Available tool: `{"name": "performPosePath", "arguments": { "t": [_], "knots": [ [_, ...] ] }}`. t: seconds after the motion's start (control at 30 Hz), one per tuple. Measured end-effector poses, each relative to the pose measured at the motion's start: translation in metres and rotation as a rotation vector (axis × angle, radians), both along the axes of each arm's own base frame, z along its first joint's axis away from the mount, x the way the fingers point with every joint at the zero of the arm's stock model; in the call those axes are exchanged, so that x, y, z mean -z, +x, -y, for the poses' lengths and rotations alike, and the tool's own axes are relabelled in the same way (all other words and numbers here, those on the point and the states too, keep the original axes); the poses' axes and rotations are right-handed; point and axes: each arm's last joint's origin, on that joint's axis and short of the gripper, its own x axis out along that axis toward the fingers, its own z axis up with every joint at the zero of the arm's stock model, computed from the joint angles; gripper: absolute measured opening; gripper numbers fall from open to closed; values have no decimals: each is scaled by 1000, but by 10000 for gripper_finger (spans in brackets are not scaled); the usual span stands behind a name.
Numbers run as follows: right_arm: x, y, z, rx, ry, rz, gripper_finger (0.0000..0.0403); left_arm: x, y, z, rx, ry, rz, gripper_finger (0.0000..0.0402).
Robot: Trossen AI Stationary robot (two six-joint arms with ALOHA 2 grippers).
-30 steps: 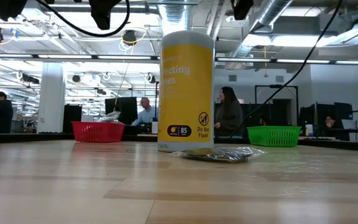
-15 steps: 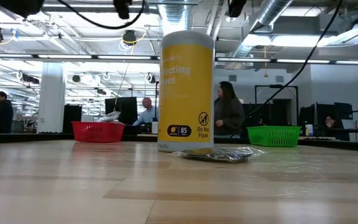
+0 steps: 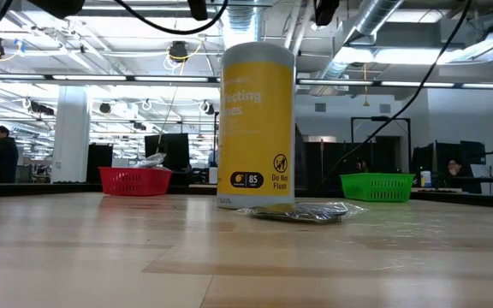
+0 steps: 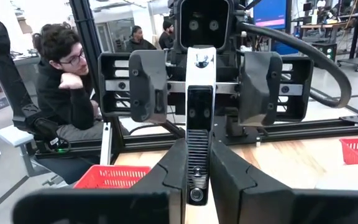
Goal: Pick & Place Travel size toiletries
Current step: Put the nail cutter into the bottom orange bin
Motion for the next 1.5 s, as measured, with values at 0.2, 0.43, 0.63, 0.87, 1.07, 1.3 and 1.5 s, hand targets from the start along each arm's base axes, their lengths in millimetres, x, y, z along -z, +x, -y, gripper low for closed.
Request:
{"name": "performPosePath", "arguments": {
  "t": [0.2, 0.43, 0.63, 0.87, 1.07, 1.3, 1.5],
  "knots": [
    [3, 2, 0, 3, -3, -9, 42, 0, 0, 1, 23, 5, 3, 193],
    [7, 5, 2, 11, -9, -25, 51, 0, 0, 1, 19, 24, 2, 43],
    [9, 6, 2, 10, -42, -13, 53, 0, 0, 2, 30, 33, 0, 42],
    [12, 7, 1, 2, -56, -39, 53, 1, -2, 5, 37, 63, -28, 42],
    [12, 7, 2, 1, -52, -49, 54, -5, -9, 5, 43, 79, -75, 42],
    [13, 7, 2, 1, -11, -61, 54, -10, -15, 6, 51, 90, -116, 42],
    [12, 8, 5, 10, -13, -50, 54, -10, -15, 6, 47, 88, -115, 42]
  ]
}}
